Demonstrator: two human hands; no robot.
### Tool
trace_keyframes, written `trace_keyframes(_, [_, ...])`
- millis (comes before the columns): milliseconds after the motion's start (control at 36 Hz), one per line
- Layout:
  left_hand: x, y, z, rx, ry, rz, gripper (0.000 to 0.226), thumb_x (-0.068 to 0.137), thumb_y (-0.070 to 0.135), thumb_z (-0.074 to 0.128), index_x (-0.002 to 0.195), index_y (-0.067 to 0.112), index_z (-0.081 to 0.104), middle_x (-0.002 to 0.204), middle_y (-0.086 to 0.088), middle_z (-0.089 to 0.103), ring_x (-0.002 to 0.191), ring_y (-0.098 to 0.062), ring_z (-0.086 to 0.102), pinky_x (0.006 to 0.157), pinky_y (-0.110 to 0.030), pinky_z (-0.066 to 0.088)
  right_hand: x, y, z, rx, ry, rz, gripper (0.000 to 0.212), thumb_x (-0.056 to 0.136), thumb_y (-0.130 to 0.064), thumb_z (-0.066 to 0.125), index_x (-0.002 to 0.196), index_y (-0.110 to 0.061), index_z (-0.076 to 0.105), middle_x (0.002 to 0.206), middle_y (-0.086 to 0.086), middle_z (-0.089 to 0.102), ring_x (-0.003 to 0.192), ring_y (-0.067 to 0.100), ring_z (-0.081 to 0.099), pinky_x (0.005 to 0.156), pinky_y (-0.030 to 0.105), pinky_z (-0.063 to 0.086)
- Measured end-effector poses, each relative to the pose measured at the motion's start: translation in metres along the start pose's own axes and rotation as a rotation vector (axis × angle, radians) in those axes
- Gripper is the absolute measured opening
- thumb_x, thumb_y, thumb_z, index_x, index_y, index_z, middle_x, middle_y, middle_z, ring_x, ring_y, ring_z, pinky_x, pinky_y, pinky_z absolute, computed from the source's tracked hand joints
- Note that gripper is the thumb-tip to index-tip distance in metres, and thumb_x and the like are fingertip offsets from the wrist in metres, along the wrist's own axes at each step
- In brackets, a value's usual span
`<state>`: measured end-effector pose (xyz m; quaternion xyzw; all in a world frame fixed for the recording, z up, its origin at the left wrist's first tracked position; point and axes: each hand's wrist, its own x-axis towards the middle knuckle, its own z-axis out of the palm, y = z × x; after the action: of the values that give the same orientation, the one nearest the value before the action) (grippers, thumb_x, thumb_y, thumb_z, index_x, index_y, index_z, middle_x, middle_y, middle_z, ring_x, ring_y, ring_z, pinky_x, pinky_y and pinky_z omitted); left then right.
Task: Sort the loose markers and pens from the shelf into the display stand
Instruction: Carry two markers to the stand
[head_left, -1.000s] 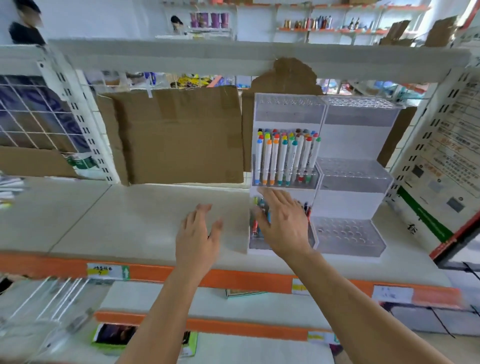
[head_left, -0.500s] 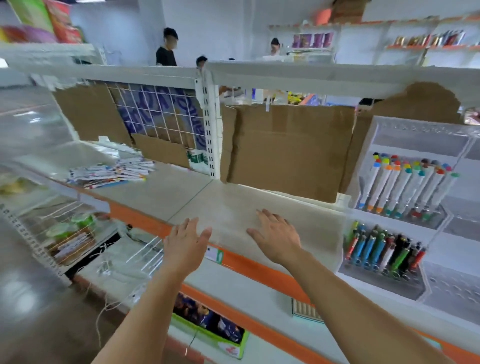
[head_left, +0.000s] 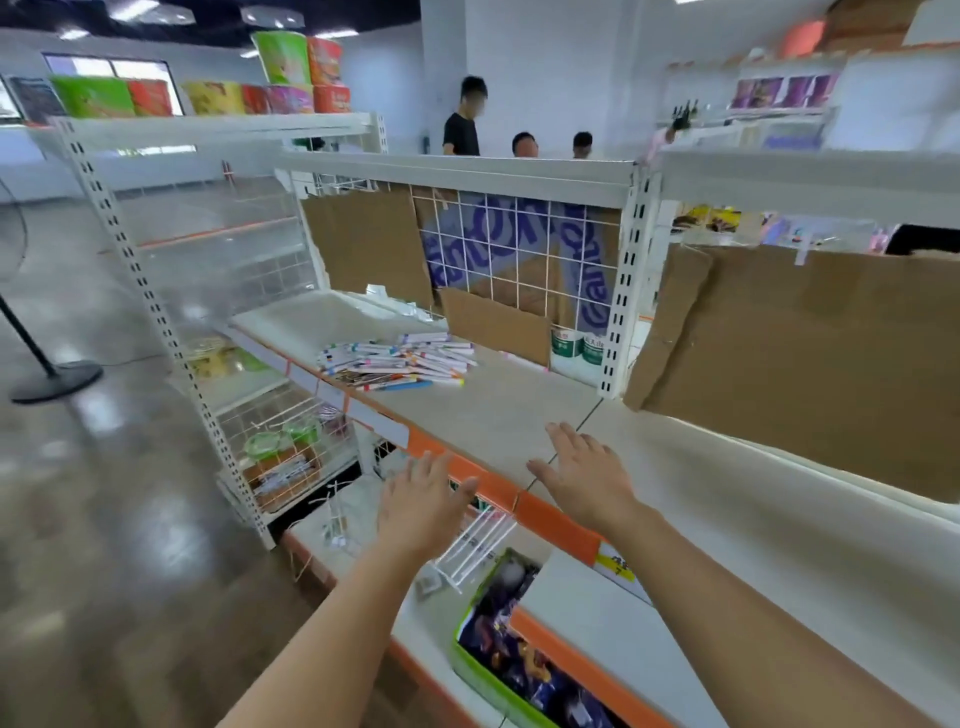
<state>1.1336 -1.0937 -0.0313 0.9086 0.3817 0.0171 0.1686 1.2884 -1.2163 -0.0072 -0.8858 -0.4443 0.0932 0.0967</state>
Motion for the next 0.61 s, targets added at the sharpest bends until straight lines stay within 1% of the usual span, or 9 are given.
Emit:
trace_keyframes(111, [0.023,-0.019,-0.002,0.019,-0.045,0.014,0.067,0.096,0.058,0.018,0.152,0.02,0.012,0.16,-0.002,0.008,0.147,-0.021,0.002,0.119,-0.043,0.008,0.025,-0.014,0.004,-0.013,-0.007,0.014,0.064,0.099,-0.053,0.026,0.152,-0.023,0.007,0.16,0.002,0.007,0.144,0.023,0.015,0.117,0.04,0.014])
trace_keyframes(250, [0.054,-0.028,-0.007,-0.012,-0.087,0.008,0.066,0.098,0.056,0.02,0.152,0.019,0.01,0.16,-0.003,0.005,0.147,-0.023,0.001,0.119,-0.042,0.006,0.061,-0.019,0.008,-0.015,-0.009,0.037,0.065,0.098,-0.053,0.028,0.152,-0.024,0.006,0.159,0.0,0.012,0.143,0.024,0.018,0.115,0.041,0.016])
trace_keyframes(333, [0.076,-0.03,-0.011,0.005,-0.076,0.004,0.064,0.099,0.054,0.021,0.152,0.019,0.013,0.16,-0.003,0.008,0.147,-0.025,0.004,0.118,-0.041,0.008,0.088,-0.019,0.008,-0.003,-0.01,0.054,0.064,0.098,-0.054,0.028,0.152,-0.027,0.005,0.159,-0.002,0.01,0.144,0.023,0.015,0.116,0.04,0.013])
trace_keyframes(444, [0.115,-0.037,-0.019,-0.003,-0.068,-0.008,0.064,0.098,0.054,0.024,0.151,0.02,0.015,0.159,-0.005,0.011,0.146,-0.027,0.006,0.118,-0.044,0.01,0.131,-0.018,0.004,0.0,-0.01,0.051,0.065,0.098,-0.055,0.026,0.152,-0.025,0.005,0.16,0.0,0.009,0.145,0.023,0.014,0.116,0.04,0.012])
trace_keyframes(528, [0.144,-0.042,-0.026,0.018,-0.066,-0.005,0.066,0.097,0.057,0.023,0.151,0.021,0.015,0.159,-0.004,0.012,0.146,-0.026,0.01,0.117,-0.045,0.013,0.164,-0.017,0.003,-0.021,-0.012,0.056,0.066,0.098,-0.055,0.025,0.152,-0.023,0.006,0.159,0.001,0.012,0.144,0.024,0.017,0.116,0.04,0.014])
trace_keyframes(611, [0.17,-0.045,-0.034,0.06,-0.057,-0.003,0.066,0.097,0.058,0.023,0.151,0.021,0.014,0.159,-0.005,0.012,0.145,-0.026,0.011,0.117,-0.043,0.015,0.196,-0.019,0.002,-0.023,-0.027,0.069,0.065,0.098,-0.054,0.025,0.152,-0.022,0.007,0.158,0.002,0.016,0.143,0.024,0.019,0.116,0.039,0.015])
